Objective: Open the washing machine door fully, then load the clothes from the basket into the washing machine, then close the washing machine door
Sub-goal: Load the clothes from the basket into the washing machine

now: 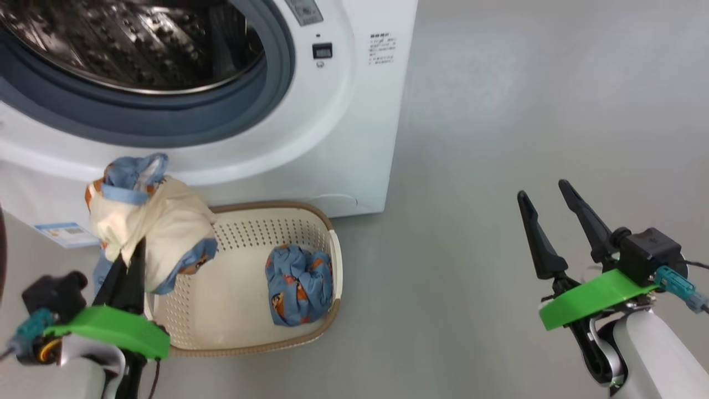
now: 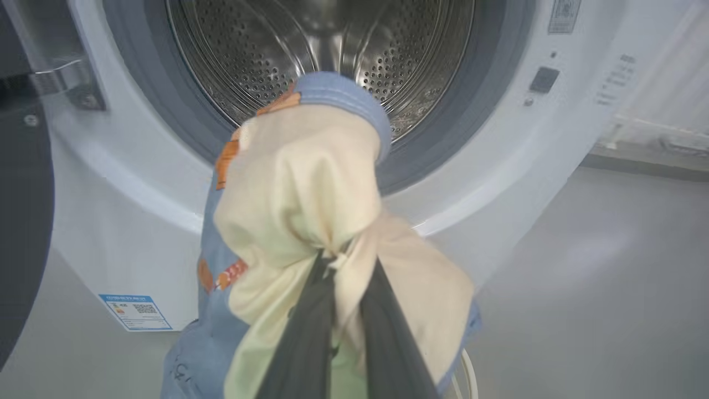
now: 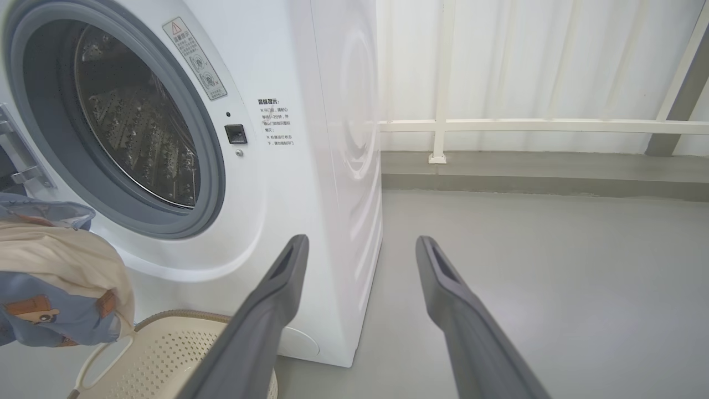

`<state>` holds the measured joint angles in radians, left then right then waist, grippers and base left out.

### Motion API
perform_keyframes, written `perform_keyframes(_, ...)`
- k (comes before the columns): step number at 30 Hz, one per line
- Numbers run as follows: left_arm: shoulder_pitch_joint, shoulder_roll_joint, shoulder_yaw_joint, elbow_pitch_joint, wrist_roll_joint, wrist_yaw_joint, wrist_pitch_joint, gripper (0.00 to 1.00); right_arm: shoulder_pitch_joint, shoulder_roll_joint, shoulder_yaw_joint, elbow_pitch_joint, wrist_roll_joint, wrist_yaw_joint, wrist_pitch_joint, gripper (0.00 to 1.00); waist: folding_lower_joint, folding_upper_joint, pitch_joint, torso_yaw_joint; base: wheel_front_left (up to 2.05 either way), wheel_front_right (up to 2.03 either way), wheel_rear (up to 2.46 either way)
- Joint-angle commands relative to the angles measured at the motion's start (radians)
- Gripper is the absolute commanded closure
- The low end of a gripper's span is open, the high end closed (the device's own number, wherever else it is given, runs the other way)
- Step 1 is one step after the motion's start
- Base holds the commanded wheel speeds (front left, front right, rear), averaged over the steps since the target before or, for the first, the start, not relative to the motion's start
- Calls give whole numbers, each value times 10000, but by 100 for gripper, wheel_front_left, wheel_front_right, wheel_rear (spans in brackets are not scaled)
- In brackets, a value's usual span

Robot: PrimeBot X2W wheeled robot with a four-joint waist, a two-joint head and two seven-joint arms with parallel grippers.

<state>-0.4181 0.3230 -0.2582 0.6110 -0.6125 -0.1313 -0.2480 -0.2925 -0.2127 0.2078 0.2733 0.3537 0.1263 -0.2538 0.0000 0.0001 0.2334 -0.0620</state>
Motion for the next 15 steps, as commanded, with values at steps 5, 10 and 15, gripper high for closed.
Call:
perform_keyframes(5, 1071, -148, 1256, -1371, 1139, 13, -137, 100, 537, -170, -33, -173, 123, 44, -80, 0, 0, -1, -839, -8, 0, 0, 0)
perform_keyframes(10, 1933, -574, 1753, -2252, 1850, 9, -137, 100, 942, -239, -186, -166, 163, 44, -80, 0, 0, -1, -1179, 27, 0, 0, 0)
perform_keyframes(15, 2808, -961, 2254, -3185, 2523, 8, -137, 100, 1346, -252, -399, -169, 166, 44, -80, 0, 0, -1, -1480, 76, 0, 0, 0)
